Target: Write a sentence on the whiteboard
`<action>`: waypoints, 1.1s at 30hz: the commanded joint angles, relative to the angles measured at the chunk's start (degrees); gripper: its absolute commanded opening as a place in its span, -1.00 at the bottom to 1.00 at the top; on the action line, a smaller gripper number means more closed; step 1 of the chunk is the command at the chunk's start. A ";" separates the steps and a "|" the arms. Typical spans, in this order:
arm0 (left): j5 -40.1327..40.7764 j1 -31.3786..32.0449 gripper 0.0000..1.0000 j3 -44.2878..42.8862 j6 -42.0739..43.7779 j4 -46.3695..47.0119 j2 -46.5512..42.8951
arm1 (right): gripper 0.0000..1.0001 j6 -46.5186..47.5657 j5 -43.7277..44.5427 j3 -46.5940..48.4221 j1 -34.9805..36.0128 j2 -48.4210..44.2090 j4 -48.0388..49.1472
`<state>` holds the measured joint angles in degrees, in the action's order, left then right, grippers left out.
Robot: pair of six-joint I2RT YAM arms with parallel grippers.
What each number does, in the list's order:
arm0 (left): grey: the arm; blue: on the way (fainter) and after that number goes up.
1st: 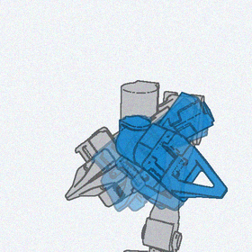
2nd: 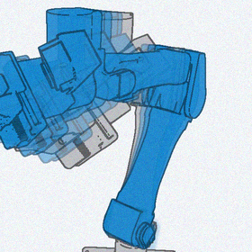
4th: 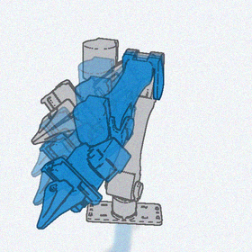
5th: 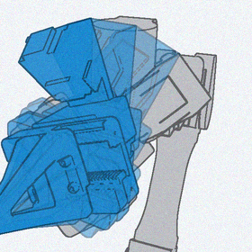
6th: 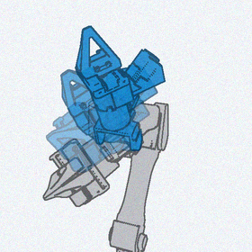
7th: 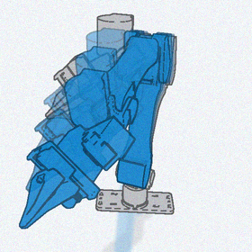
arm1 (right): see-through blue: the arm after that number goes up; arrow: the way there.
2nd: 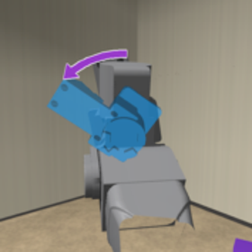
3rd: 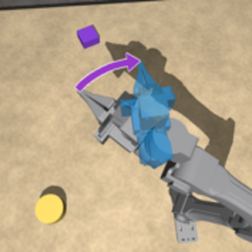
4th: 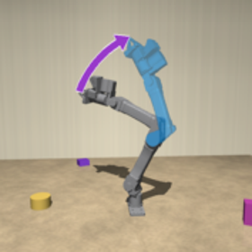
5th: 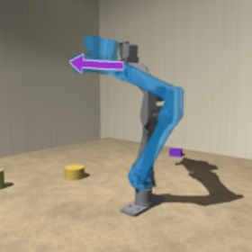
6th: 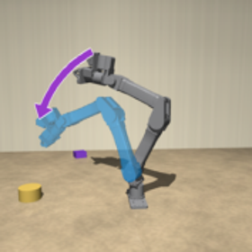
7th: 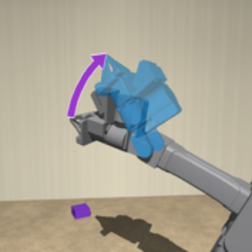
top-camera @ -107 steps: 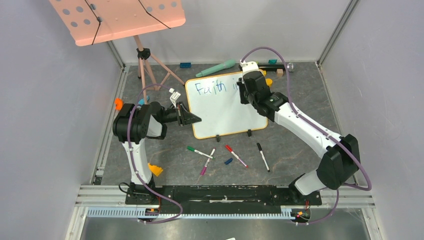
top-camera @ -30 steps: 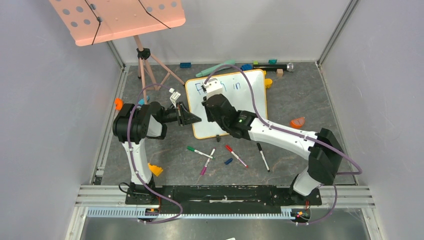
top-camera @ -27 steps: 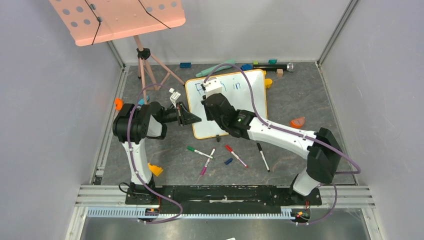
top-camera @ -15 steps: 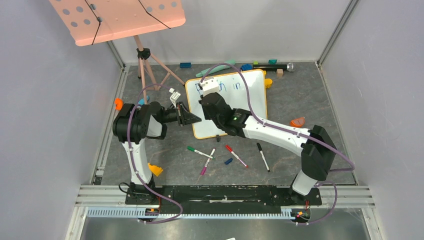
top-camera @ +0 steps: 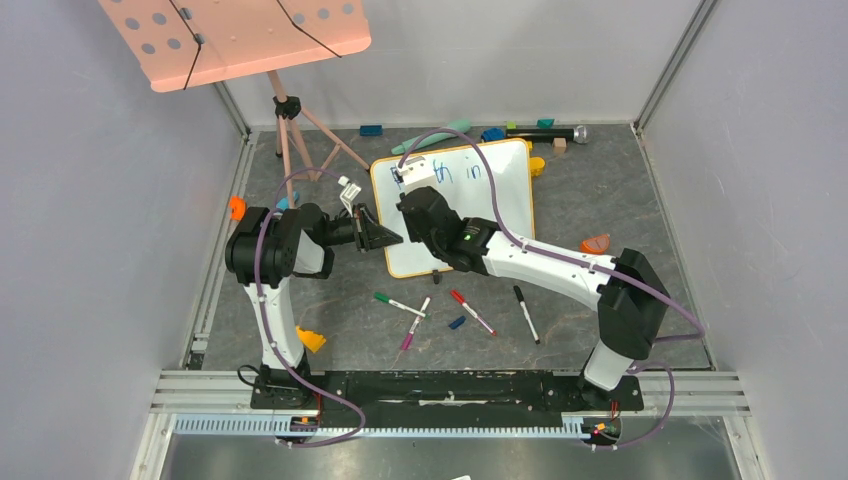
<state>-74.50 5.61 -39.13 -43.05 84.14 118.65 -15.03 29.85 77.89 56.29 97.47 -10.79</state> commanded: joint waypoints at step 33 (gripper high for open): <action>-3.50 0.64 -0.96 0.28 6.91 5.07 -1.65 | -1.00 -0.79 2.13 -2.19 -1.24 -1.53 -1.21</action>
<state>-74.46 5.65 -39.13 -43.05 84.07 118.56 -15.44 30.39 74.39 56.36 97.43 -11.70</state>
